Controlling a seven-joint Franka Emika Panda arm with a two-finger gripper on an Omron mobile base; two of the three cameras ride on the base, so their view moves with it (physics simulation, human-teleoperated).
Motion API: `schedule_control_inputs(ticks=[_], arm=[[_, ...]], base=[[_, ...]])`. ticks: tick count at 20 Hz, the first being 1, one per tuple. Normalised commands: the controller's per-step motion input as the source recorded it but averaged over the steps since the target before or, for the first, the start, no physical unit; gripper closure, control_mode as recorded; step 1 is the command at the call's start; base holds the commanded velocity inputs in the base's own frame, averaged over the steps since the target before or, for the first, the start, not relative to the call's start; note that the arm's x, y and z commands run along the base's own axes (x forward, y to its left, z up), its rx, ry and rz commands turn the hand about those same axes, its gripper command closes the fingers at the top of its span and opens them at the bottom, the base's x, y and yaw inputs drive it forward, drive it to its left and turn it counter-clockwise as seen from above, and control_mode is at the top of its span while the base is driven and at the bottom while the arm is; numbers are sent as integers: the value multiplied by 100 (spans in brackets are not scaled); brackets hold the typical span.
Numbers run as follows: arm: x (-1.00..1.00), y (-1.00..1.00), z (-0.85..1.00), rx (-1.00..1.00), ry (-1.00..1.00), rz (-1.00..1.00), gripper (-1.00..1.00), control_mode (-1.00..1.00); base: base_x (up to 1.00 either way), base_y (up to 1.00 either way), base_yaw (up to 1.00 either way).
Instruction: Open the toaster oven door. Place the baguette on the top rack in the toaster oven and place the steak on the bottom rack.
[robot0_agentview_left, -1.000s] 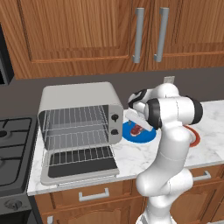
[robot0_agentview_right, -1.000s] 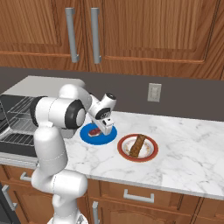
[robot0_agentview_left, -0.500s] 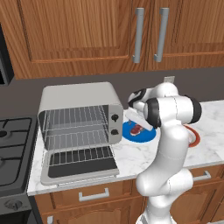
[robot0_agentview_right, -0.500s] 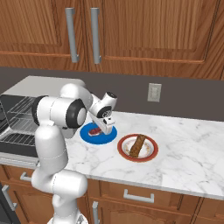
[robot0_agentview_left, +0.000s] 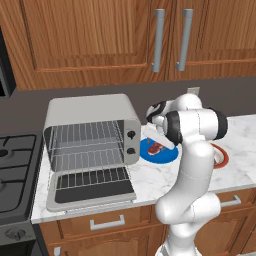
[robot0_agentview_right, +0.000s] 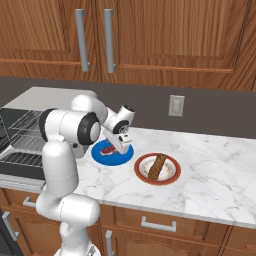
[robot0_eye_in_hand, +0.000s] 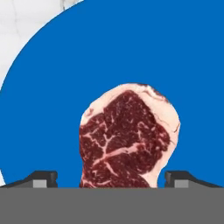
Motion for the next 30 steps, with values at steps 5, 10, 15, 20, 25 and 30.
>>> schedule_control_inputs(ticks=[5,10,15,20,25,30], arm=[[-12,2,-18,0,6,0,-100,-100],[0,11,-19,0,10,0,-100,-100],[0,16,-20,0,5,2,-100,-100],[-6,6,-25,0,5,4,-100,-100],[-9,1,-33,0,4,3,-100,-100],[-8,2,-34,0,3,2,-100,-100]], base=[[0,0,0],[0,0,0],[0,0,0],[0,0,0],[0,0,0],[0,0,0]])
